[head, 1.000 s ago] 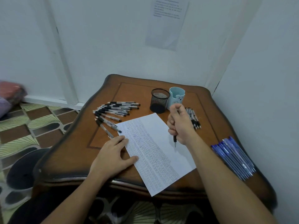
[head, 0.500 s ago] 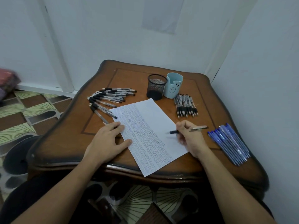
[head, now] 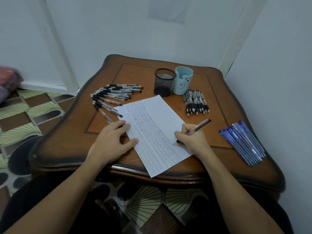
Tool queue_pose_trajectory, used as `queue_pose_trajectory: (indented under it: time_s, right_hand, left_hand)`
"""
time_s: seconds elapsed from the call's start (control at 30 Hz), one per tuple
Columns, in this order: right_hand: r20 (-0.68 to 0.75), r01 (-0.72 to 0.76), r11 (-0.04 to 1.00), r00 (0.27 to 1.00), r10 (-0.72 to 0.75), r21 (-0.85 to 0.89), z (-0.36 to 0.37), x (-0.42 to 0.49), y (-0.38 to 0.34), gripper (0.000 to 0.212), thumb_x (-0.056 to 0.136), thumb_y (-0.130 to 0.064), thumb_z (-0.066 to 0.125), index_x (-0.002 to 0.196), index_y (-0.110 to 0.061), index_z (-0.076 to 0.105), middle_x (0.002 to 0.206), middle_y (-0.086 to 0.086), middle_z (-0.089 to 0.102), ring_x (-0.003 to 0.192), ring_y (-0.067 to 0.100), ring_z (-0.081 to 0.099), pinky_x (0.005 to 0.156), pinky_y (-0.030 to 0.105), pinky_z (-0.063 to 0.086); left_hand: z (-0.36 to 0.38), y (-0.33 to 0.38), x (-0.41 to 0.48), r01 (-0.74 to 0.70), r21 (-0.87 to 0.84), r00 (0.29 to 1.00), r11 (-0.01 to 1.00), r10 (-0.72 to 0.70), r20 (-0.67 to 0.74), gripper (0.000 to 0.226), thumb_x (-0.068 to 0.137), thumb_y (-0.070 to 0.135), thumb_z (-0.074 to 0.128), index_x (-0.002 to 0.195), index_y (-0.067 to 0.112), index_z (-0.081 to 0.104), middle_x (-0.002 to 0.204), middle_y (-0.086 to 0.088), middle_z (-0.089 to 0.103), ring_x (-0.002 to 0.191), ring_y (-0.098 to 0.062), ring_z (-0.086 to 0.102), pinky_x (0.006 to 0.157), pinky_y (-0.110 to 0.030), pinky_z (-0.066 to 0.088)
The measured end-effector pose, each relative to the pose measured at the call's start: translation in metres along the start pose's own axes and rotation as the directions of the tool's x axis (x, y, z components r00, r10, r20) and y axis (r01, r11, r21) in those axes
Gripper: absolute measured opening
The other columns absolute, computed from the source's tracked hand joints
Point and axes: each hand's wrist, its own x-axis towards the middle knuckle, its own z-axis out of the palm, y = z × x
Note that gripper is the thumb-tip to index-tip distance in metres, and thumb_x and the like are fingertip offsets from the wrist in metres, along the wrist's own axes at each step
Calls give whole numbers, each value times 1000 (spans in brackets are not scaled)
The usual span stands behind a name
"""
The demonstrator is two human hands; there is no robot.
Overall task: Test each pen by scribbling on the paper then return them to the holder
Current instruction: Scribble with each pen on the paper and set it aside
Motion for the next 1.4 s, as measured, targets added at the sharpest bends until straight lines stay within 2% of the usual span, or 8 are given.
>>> queue_pose_trajectory:
  time_s: [0.13, 0.2, 0.37, 0.5, 0.73, 0.93, 1.1, 1.4]
  right_hand:
    - [4, 34, 999, 999, -34, -18, -1, 0, 4, 46, 79, 1, 70, 49, -18, 40, 56, 7, 35, 59, 22, 40, 58, 35, 44]
    - [23, 21, 1000, 1000, -21, -13, -1, 0, 6, 47, 78, -1, 70, 49, -19, 37, 55, 5, 34, 59, 21, 40, 59, 40, 50]
    - [36, 28, 1000, 999, -28, 2, -1, -1, 3, 49, 81, 9, 66, 52, -14, 34, 53, -1, 32, 51, 9, 42, 50, 25, 50]
    - [36, 26, 999, 999, -25, -19, -1, 0, 2, 51, 81, 5, 67, 50, -19, 35, 56, 3, 33, 58, 15, 47, 58, 36, 56]
    - [33, 28, 999, 999, -29, 17, -3, 0, 2, 51, 83, 11, 63, 51, -15, 32, 54, 1, 30, 46, 12, 50, 47, 27, 51]
    - [34, 26, 999, 999, -27, 20, 0, 0, 2, 50, 84, 8, 65, 51, -15, 34, 55, 4, 35, 52, 15, 59, 52, 30, 55]
    - [-3, 50, 998, 999, -50, 34, -2, -1, -1, 48, 84, 12, 62, 53, -11, 33, 54, 3, 31, 54, 23, 47, 49, 25, 52]
    - [40, 25, 999, 999, -26, 32, -1, 0, 2, 51, 83, 10, 63, 53, -16, 32, 54, 1, 30, 51, 12, 47, 55, 31, 56]
  left_hand:
    - [0, 0, 0, -1, 1, 1000, 1000, 1, 2, 95, 70, 83, 31, 142, 24, 48, 150, 6, 39, 138, -12, 30, 115, -36, 23]
    - [0, 0, 1, -2, -2, 1000, 1000, 2, -1, 94, 70, 82, 32, 142, 24, 48, 149, 6, 40, 138, -13, 30, 115, -36, 23]
    - [1, -1, 1, -3, -8, 1000, 1000, 3, 2, 94, 70, 82, 33, 142, 23, 49, 149, 6, 40, 138, -13, 31, 115, -37, 24]
    - [0, 0, 0, 3, -17, 1000, 1000, -3, -5, 94, 70, 82, 34, 142, 23, 49, 149, 6, 40, 138, -13, 30, 115, -38, 24]
    - [0, 0, -1, 9, -21, 1000, 1000, -10, -6, 94, 69, 82, 34, 141, 24, 49, 149, 7, 40, 138, -12, 30, 115, -36, 24]
    - [0, 1, 0, 6, -16, 1000, 1000, -6, -7, 94, 69, 82, 33, 141, 24, 49, 149, 7, 40, 137, -12, 30, 115, -36, 24]
    - [0, 1, 0, 1, -4, 1000, 1000, -1, -6, 93, 70, 81, 34, 142, 23, 49, 149, 7, 40, 137, -11, 30, 114, -35, 23]
    - [0, 1, 0, 0, -7, 1000, 1000, 0, -5, 94, 70, 81, 33, 142, 23, 48, 150, 6, 39, 137, -12, 30, 115, -35, 23]
